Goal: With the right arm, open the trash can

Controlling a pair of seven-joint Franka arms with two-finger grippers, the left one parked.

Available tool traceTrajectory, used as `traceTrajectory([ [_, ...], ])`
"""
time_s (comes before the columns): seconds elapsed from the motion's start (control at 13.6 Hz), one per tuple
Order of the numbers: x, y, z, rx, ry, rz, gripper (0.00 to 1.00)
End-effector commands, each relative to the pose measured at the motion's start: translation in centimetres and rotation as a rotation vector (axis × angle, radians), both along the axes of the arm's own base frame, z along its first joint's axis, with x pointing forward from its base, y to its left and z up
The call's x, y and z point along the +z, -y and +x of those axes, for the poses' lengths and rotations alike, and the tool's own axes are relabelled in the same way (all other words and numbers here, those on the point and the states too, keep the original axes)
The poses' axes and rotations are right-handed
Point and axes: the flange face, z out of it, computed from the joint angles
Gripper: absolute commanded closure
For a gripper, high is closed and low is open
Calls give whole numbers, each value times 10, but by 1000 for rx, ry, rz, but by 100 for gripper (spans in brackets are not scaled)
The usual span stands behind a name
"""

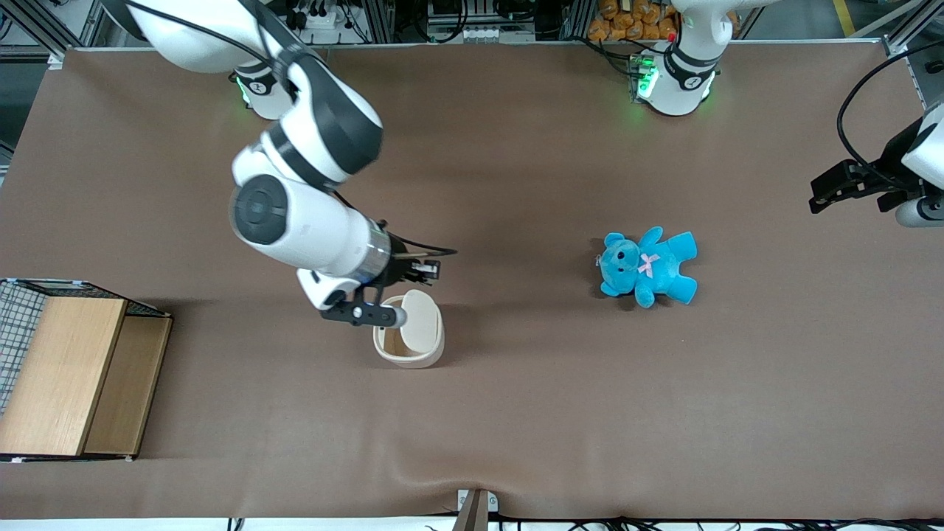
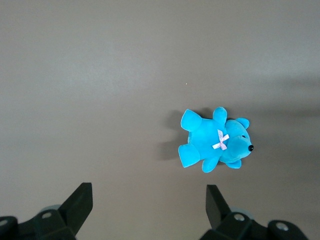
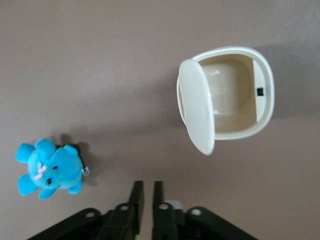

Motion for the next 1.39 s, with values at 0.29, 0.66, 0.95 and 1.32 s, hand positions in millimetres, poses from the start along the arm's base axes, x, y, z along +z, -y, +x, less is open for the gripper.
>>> traceTrajectory([
  [0.29,39,81,5,42,-74,31,0],
  [0.66,40,183,29,259,-5,43,0],
  [0.95,29,246,33,308,-48,-46,0],
  [1.32,91,283,15,297,44,-260,0],
])
